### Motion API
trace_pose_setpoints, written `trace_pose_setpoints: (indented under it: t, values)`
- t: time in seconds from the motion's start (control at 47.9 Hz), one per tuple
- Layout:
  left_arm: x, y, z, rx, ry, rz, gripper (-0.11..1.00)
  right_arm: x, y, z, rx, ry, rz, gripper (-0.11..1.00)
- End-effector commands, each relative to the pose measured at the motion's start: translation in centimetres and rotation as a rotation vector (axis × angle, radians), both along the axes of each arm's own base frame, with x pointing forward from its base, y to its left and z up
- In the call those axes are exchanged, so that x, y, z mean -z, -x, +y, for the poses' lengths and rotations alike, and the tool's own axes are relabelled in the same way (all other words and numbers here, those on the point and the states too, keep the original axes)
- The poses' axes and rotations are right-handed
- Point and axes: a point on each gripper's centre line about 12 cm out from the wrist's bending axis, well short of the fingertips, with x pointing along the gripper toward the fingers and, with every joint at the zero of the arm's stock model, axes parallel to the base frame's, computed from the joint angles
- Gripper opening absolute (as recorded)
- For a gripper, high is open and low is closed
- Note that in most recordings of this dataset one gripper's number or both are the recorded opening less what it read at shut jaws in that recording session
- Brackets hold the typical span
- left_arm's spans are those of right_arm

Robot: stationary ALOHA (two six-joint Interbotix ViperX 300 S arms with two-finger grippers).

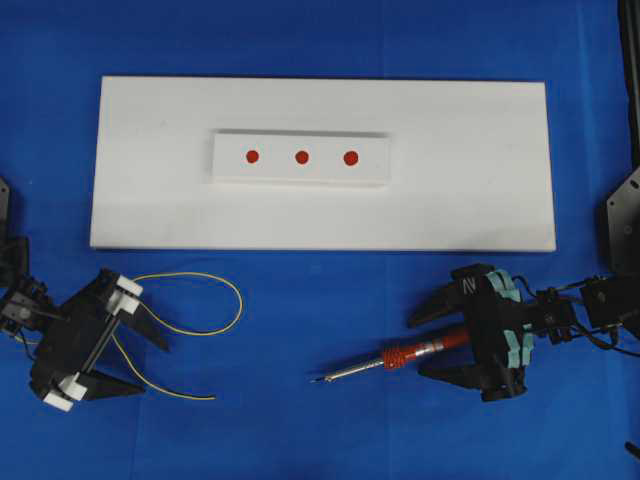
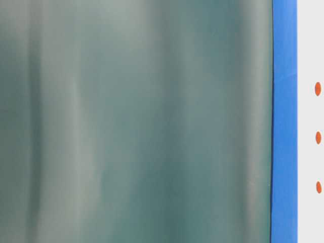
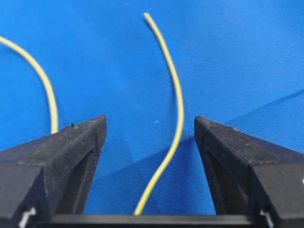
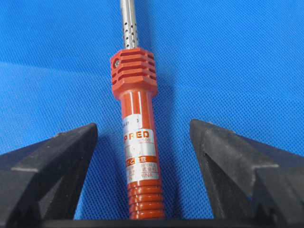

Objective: Touch the tip of the soldering iron to the tip of the solder at the mark.
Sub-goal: 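Lower left gripper onto yellow solder wire, right onto red soldering iron, then close both grippers, left on the solder wire, right on the iron handle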

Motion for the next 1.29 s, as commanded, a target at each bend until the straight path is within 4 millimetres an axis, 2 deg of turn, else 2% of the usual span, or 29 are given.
trace_pose_setpoints:
  t: [0.0, 0.104, 0.23, 0.313, 0.439, 0.606, 0.731, 0.898, 1.086, 1.274]
  values:
    - [-0.4, -0.2, -0.7, 0.018, 0.011, -0.022, 0.66, -0.5, -0.4, 0.2, -0.002, -0.009, -0.024, 0.68]
    - [-0.4, -0.1, -1.1, 0.043, 0.001, -0.03, 0.6, -0.5, -0.4, 0.2, -0.004, -0.005, -0.025, 0.6]
    - [-0.4, 0.0, -1.2, 0.048, -0.002, -0.03, 0.44, -0.5, -0.3, 0.2, -0.007, -0.001, -0.023, 0.45]
    - [-0.4, 0.0, -1.2, 0.05, -0.004, -0.03, 0.31, -0.4, -0.1, 0.1, -0.009, 0.006, -0.02, 0.3]
    - [-0.5, -0.2, -1.4, 0.05, -0.001, -0.034, 0.18, -0.3, -0.1, 0.0, -0.011, 0.015, -0.02, 0.07]
    - [-0.6, -0.5, -1.5, 0.046, 0.008, -0.037, 0.04, -0.4, -0.3, -0.1, -0.008, 0.016, -0.024, 0.07]
    - [-1.0, -0.8, -1.7, 0.035, 0.028, -0.035, 0.03, -0.8, -0.4, 0.0, -0.006, 0.01, -0.033, 0.07]
    - [-2.3, -1.3, -2.1, 0.019, 0.05, -0.018, 0.03, -2.9, -0.6, 0.2, -0.01, -0.024, -0.058, 0.07]
    - [-5.7, -2.0, -2.4, -0.009, 0.065, 0.04, 0.03, -6.6, -0.4, 0.2, -0.03, -0.054, -0.022, 0.07]
    - [-10.5, -2.5, -2.5, -0.035, 0.07, 0.09, 0.03, -10.3, -0.6, 0.1, -0.081, -0.031, 0.003, 0.07]
